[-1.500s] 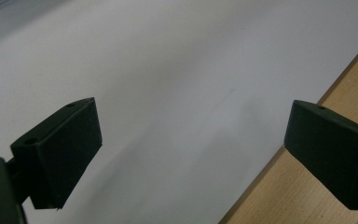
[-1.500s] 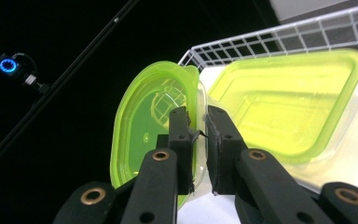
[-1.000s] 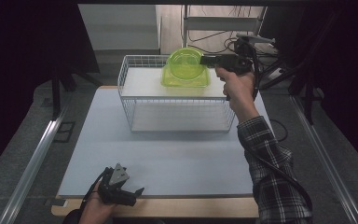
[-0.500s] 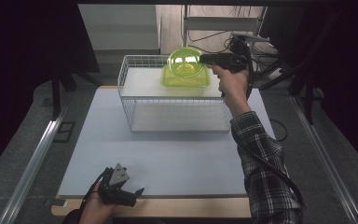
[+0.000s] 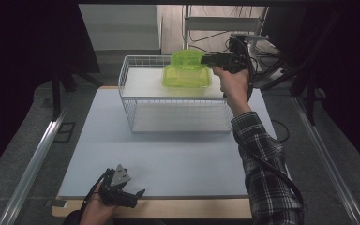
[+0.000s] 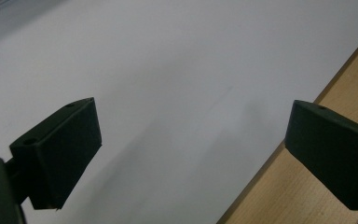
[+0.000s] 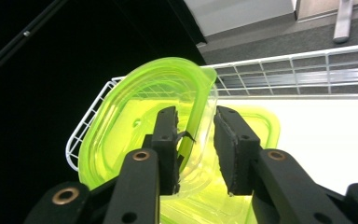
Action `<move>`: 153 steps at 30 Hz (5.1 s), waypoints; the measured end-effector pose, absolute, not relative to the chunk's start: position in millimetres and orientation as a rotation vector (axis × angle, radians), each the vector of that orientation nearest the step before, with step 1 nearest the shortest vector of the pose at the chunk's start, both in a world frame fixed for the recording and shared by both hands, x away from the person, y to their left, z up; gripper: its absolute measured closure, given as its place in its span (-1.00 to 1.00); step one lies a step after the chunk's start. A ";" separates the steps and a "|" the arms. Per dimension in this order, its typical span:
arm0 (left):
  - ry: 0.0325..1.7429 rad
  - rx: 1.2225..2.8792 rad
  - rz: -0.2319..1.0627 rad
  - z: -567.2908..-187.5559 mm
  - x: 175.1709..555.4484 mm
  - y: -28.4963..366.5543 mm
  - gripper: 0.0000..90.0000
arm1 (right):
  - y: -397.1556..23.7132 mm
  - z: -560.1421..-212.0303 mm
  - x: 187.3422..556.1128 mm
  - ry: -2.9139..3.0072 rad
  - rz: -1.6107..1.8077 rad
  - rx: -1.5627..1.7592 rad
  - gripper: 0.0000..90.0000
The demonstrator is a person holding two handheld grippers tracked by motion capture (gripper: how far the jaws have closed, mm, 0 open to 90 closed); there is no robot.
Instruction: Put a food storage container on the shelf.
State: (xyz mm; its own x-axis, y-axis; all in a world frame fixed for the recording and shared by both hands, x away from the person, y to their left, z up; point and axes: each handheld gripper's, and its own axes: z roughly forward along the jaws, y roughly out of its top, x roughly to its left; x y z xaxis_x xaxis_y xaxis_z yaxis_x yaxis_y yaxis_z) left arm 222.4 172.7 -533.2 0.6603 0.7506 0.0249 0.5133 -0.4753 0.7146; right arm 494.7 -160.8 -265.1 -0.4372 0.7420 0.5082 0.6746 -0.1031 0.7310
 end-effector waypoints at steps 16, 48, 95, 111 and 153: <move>0.977 2.183 0.440 -533.2 222.3 172.4 -0.92 | -163.7 -259.2 483.4 2.127 1.590 1.537 0.06; 0.974 2.193 0.441 -533.4 222.6 171.7 -0.92 | -170.6 -281.3 443.7 2.256 1.495 1.290 -0.39; 0.982 2.186 0.435 -533.0 222.9 172.3 -0.93 | -178.2 -344.2 388.2 2.350 1.390 1.075 -0.72; 0.982 2.188 0.434 -533.4 222.8 171.7 -0.93 | -187.5 -372.9 377.8 2.388 1.311 1.034 -0.80; 0.978 2.194 0.439 -534.2 222.5 170.5 -0.93 | -239.3 -451.7 334.2 2.374 1.170 1.075 -0.99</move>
State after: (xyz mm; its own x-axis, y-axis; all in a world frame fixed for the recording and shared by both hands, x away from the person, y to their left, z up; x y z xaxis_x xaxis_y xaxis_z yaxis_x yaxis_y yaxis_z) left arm 222.5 170.5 -534.2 0.6600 0.7508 0.0272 0.5195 -0.4822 0.7055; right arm 334.2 -239.3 -451.7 -0.6822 0.7279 0.0687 0.4977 0.3935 0.7729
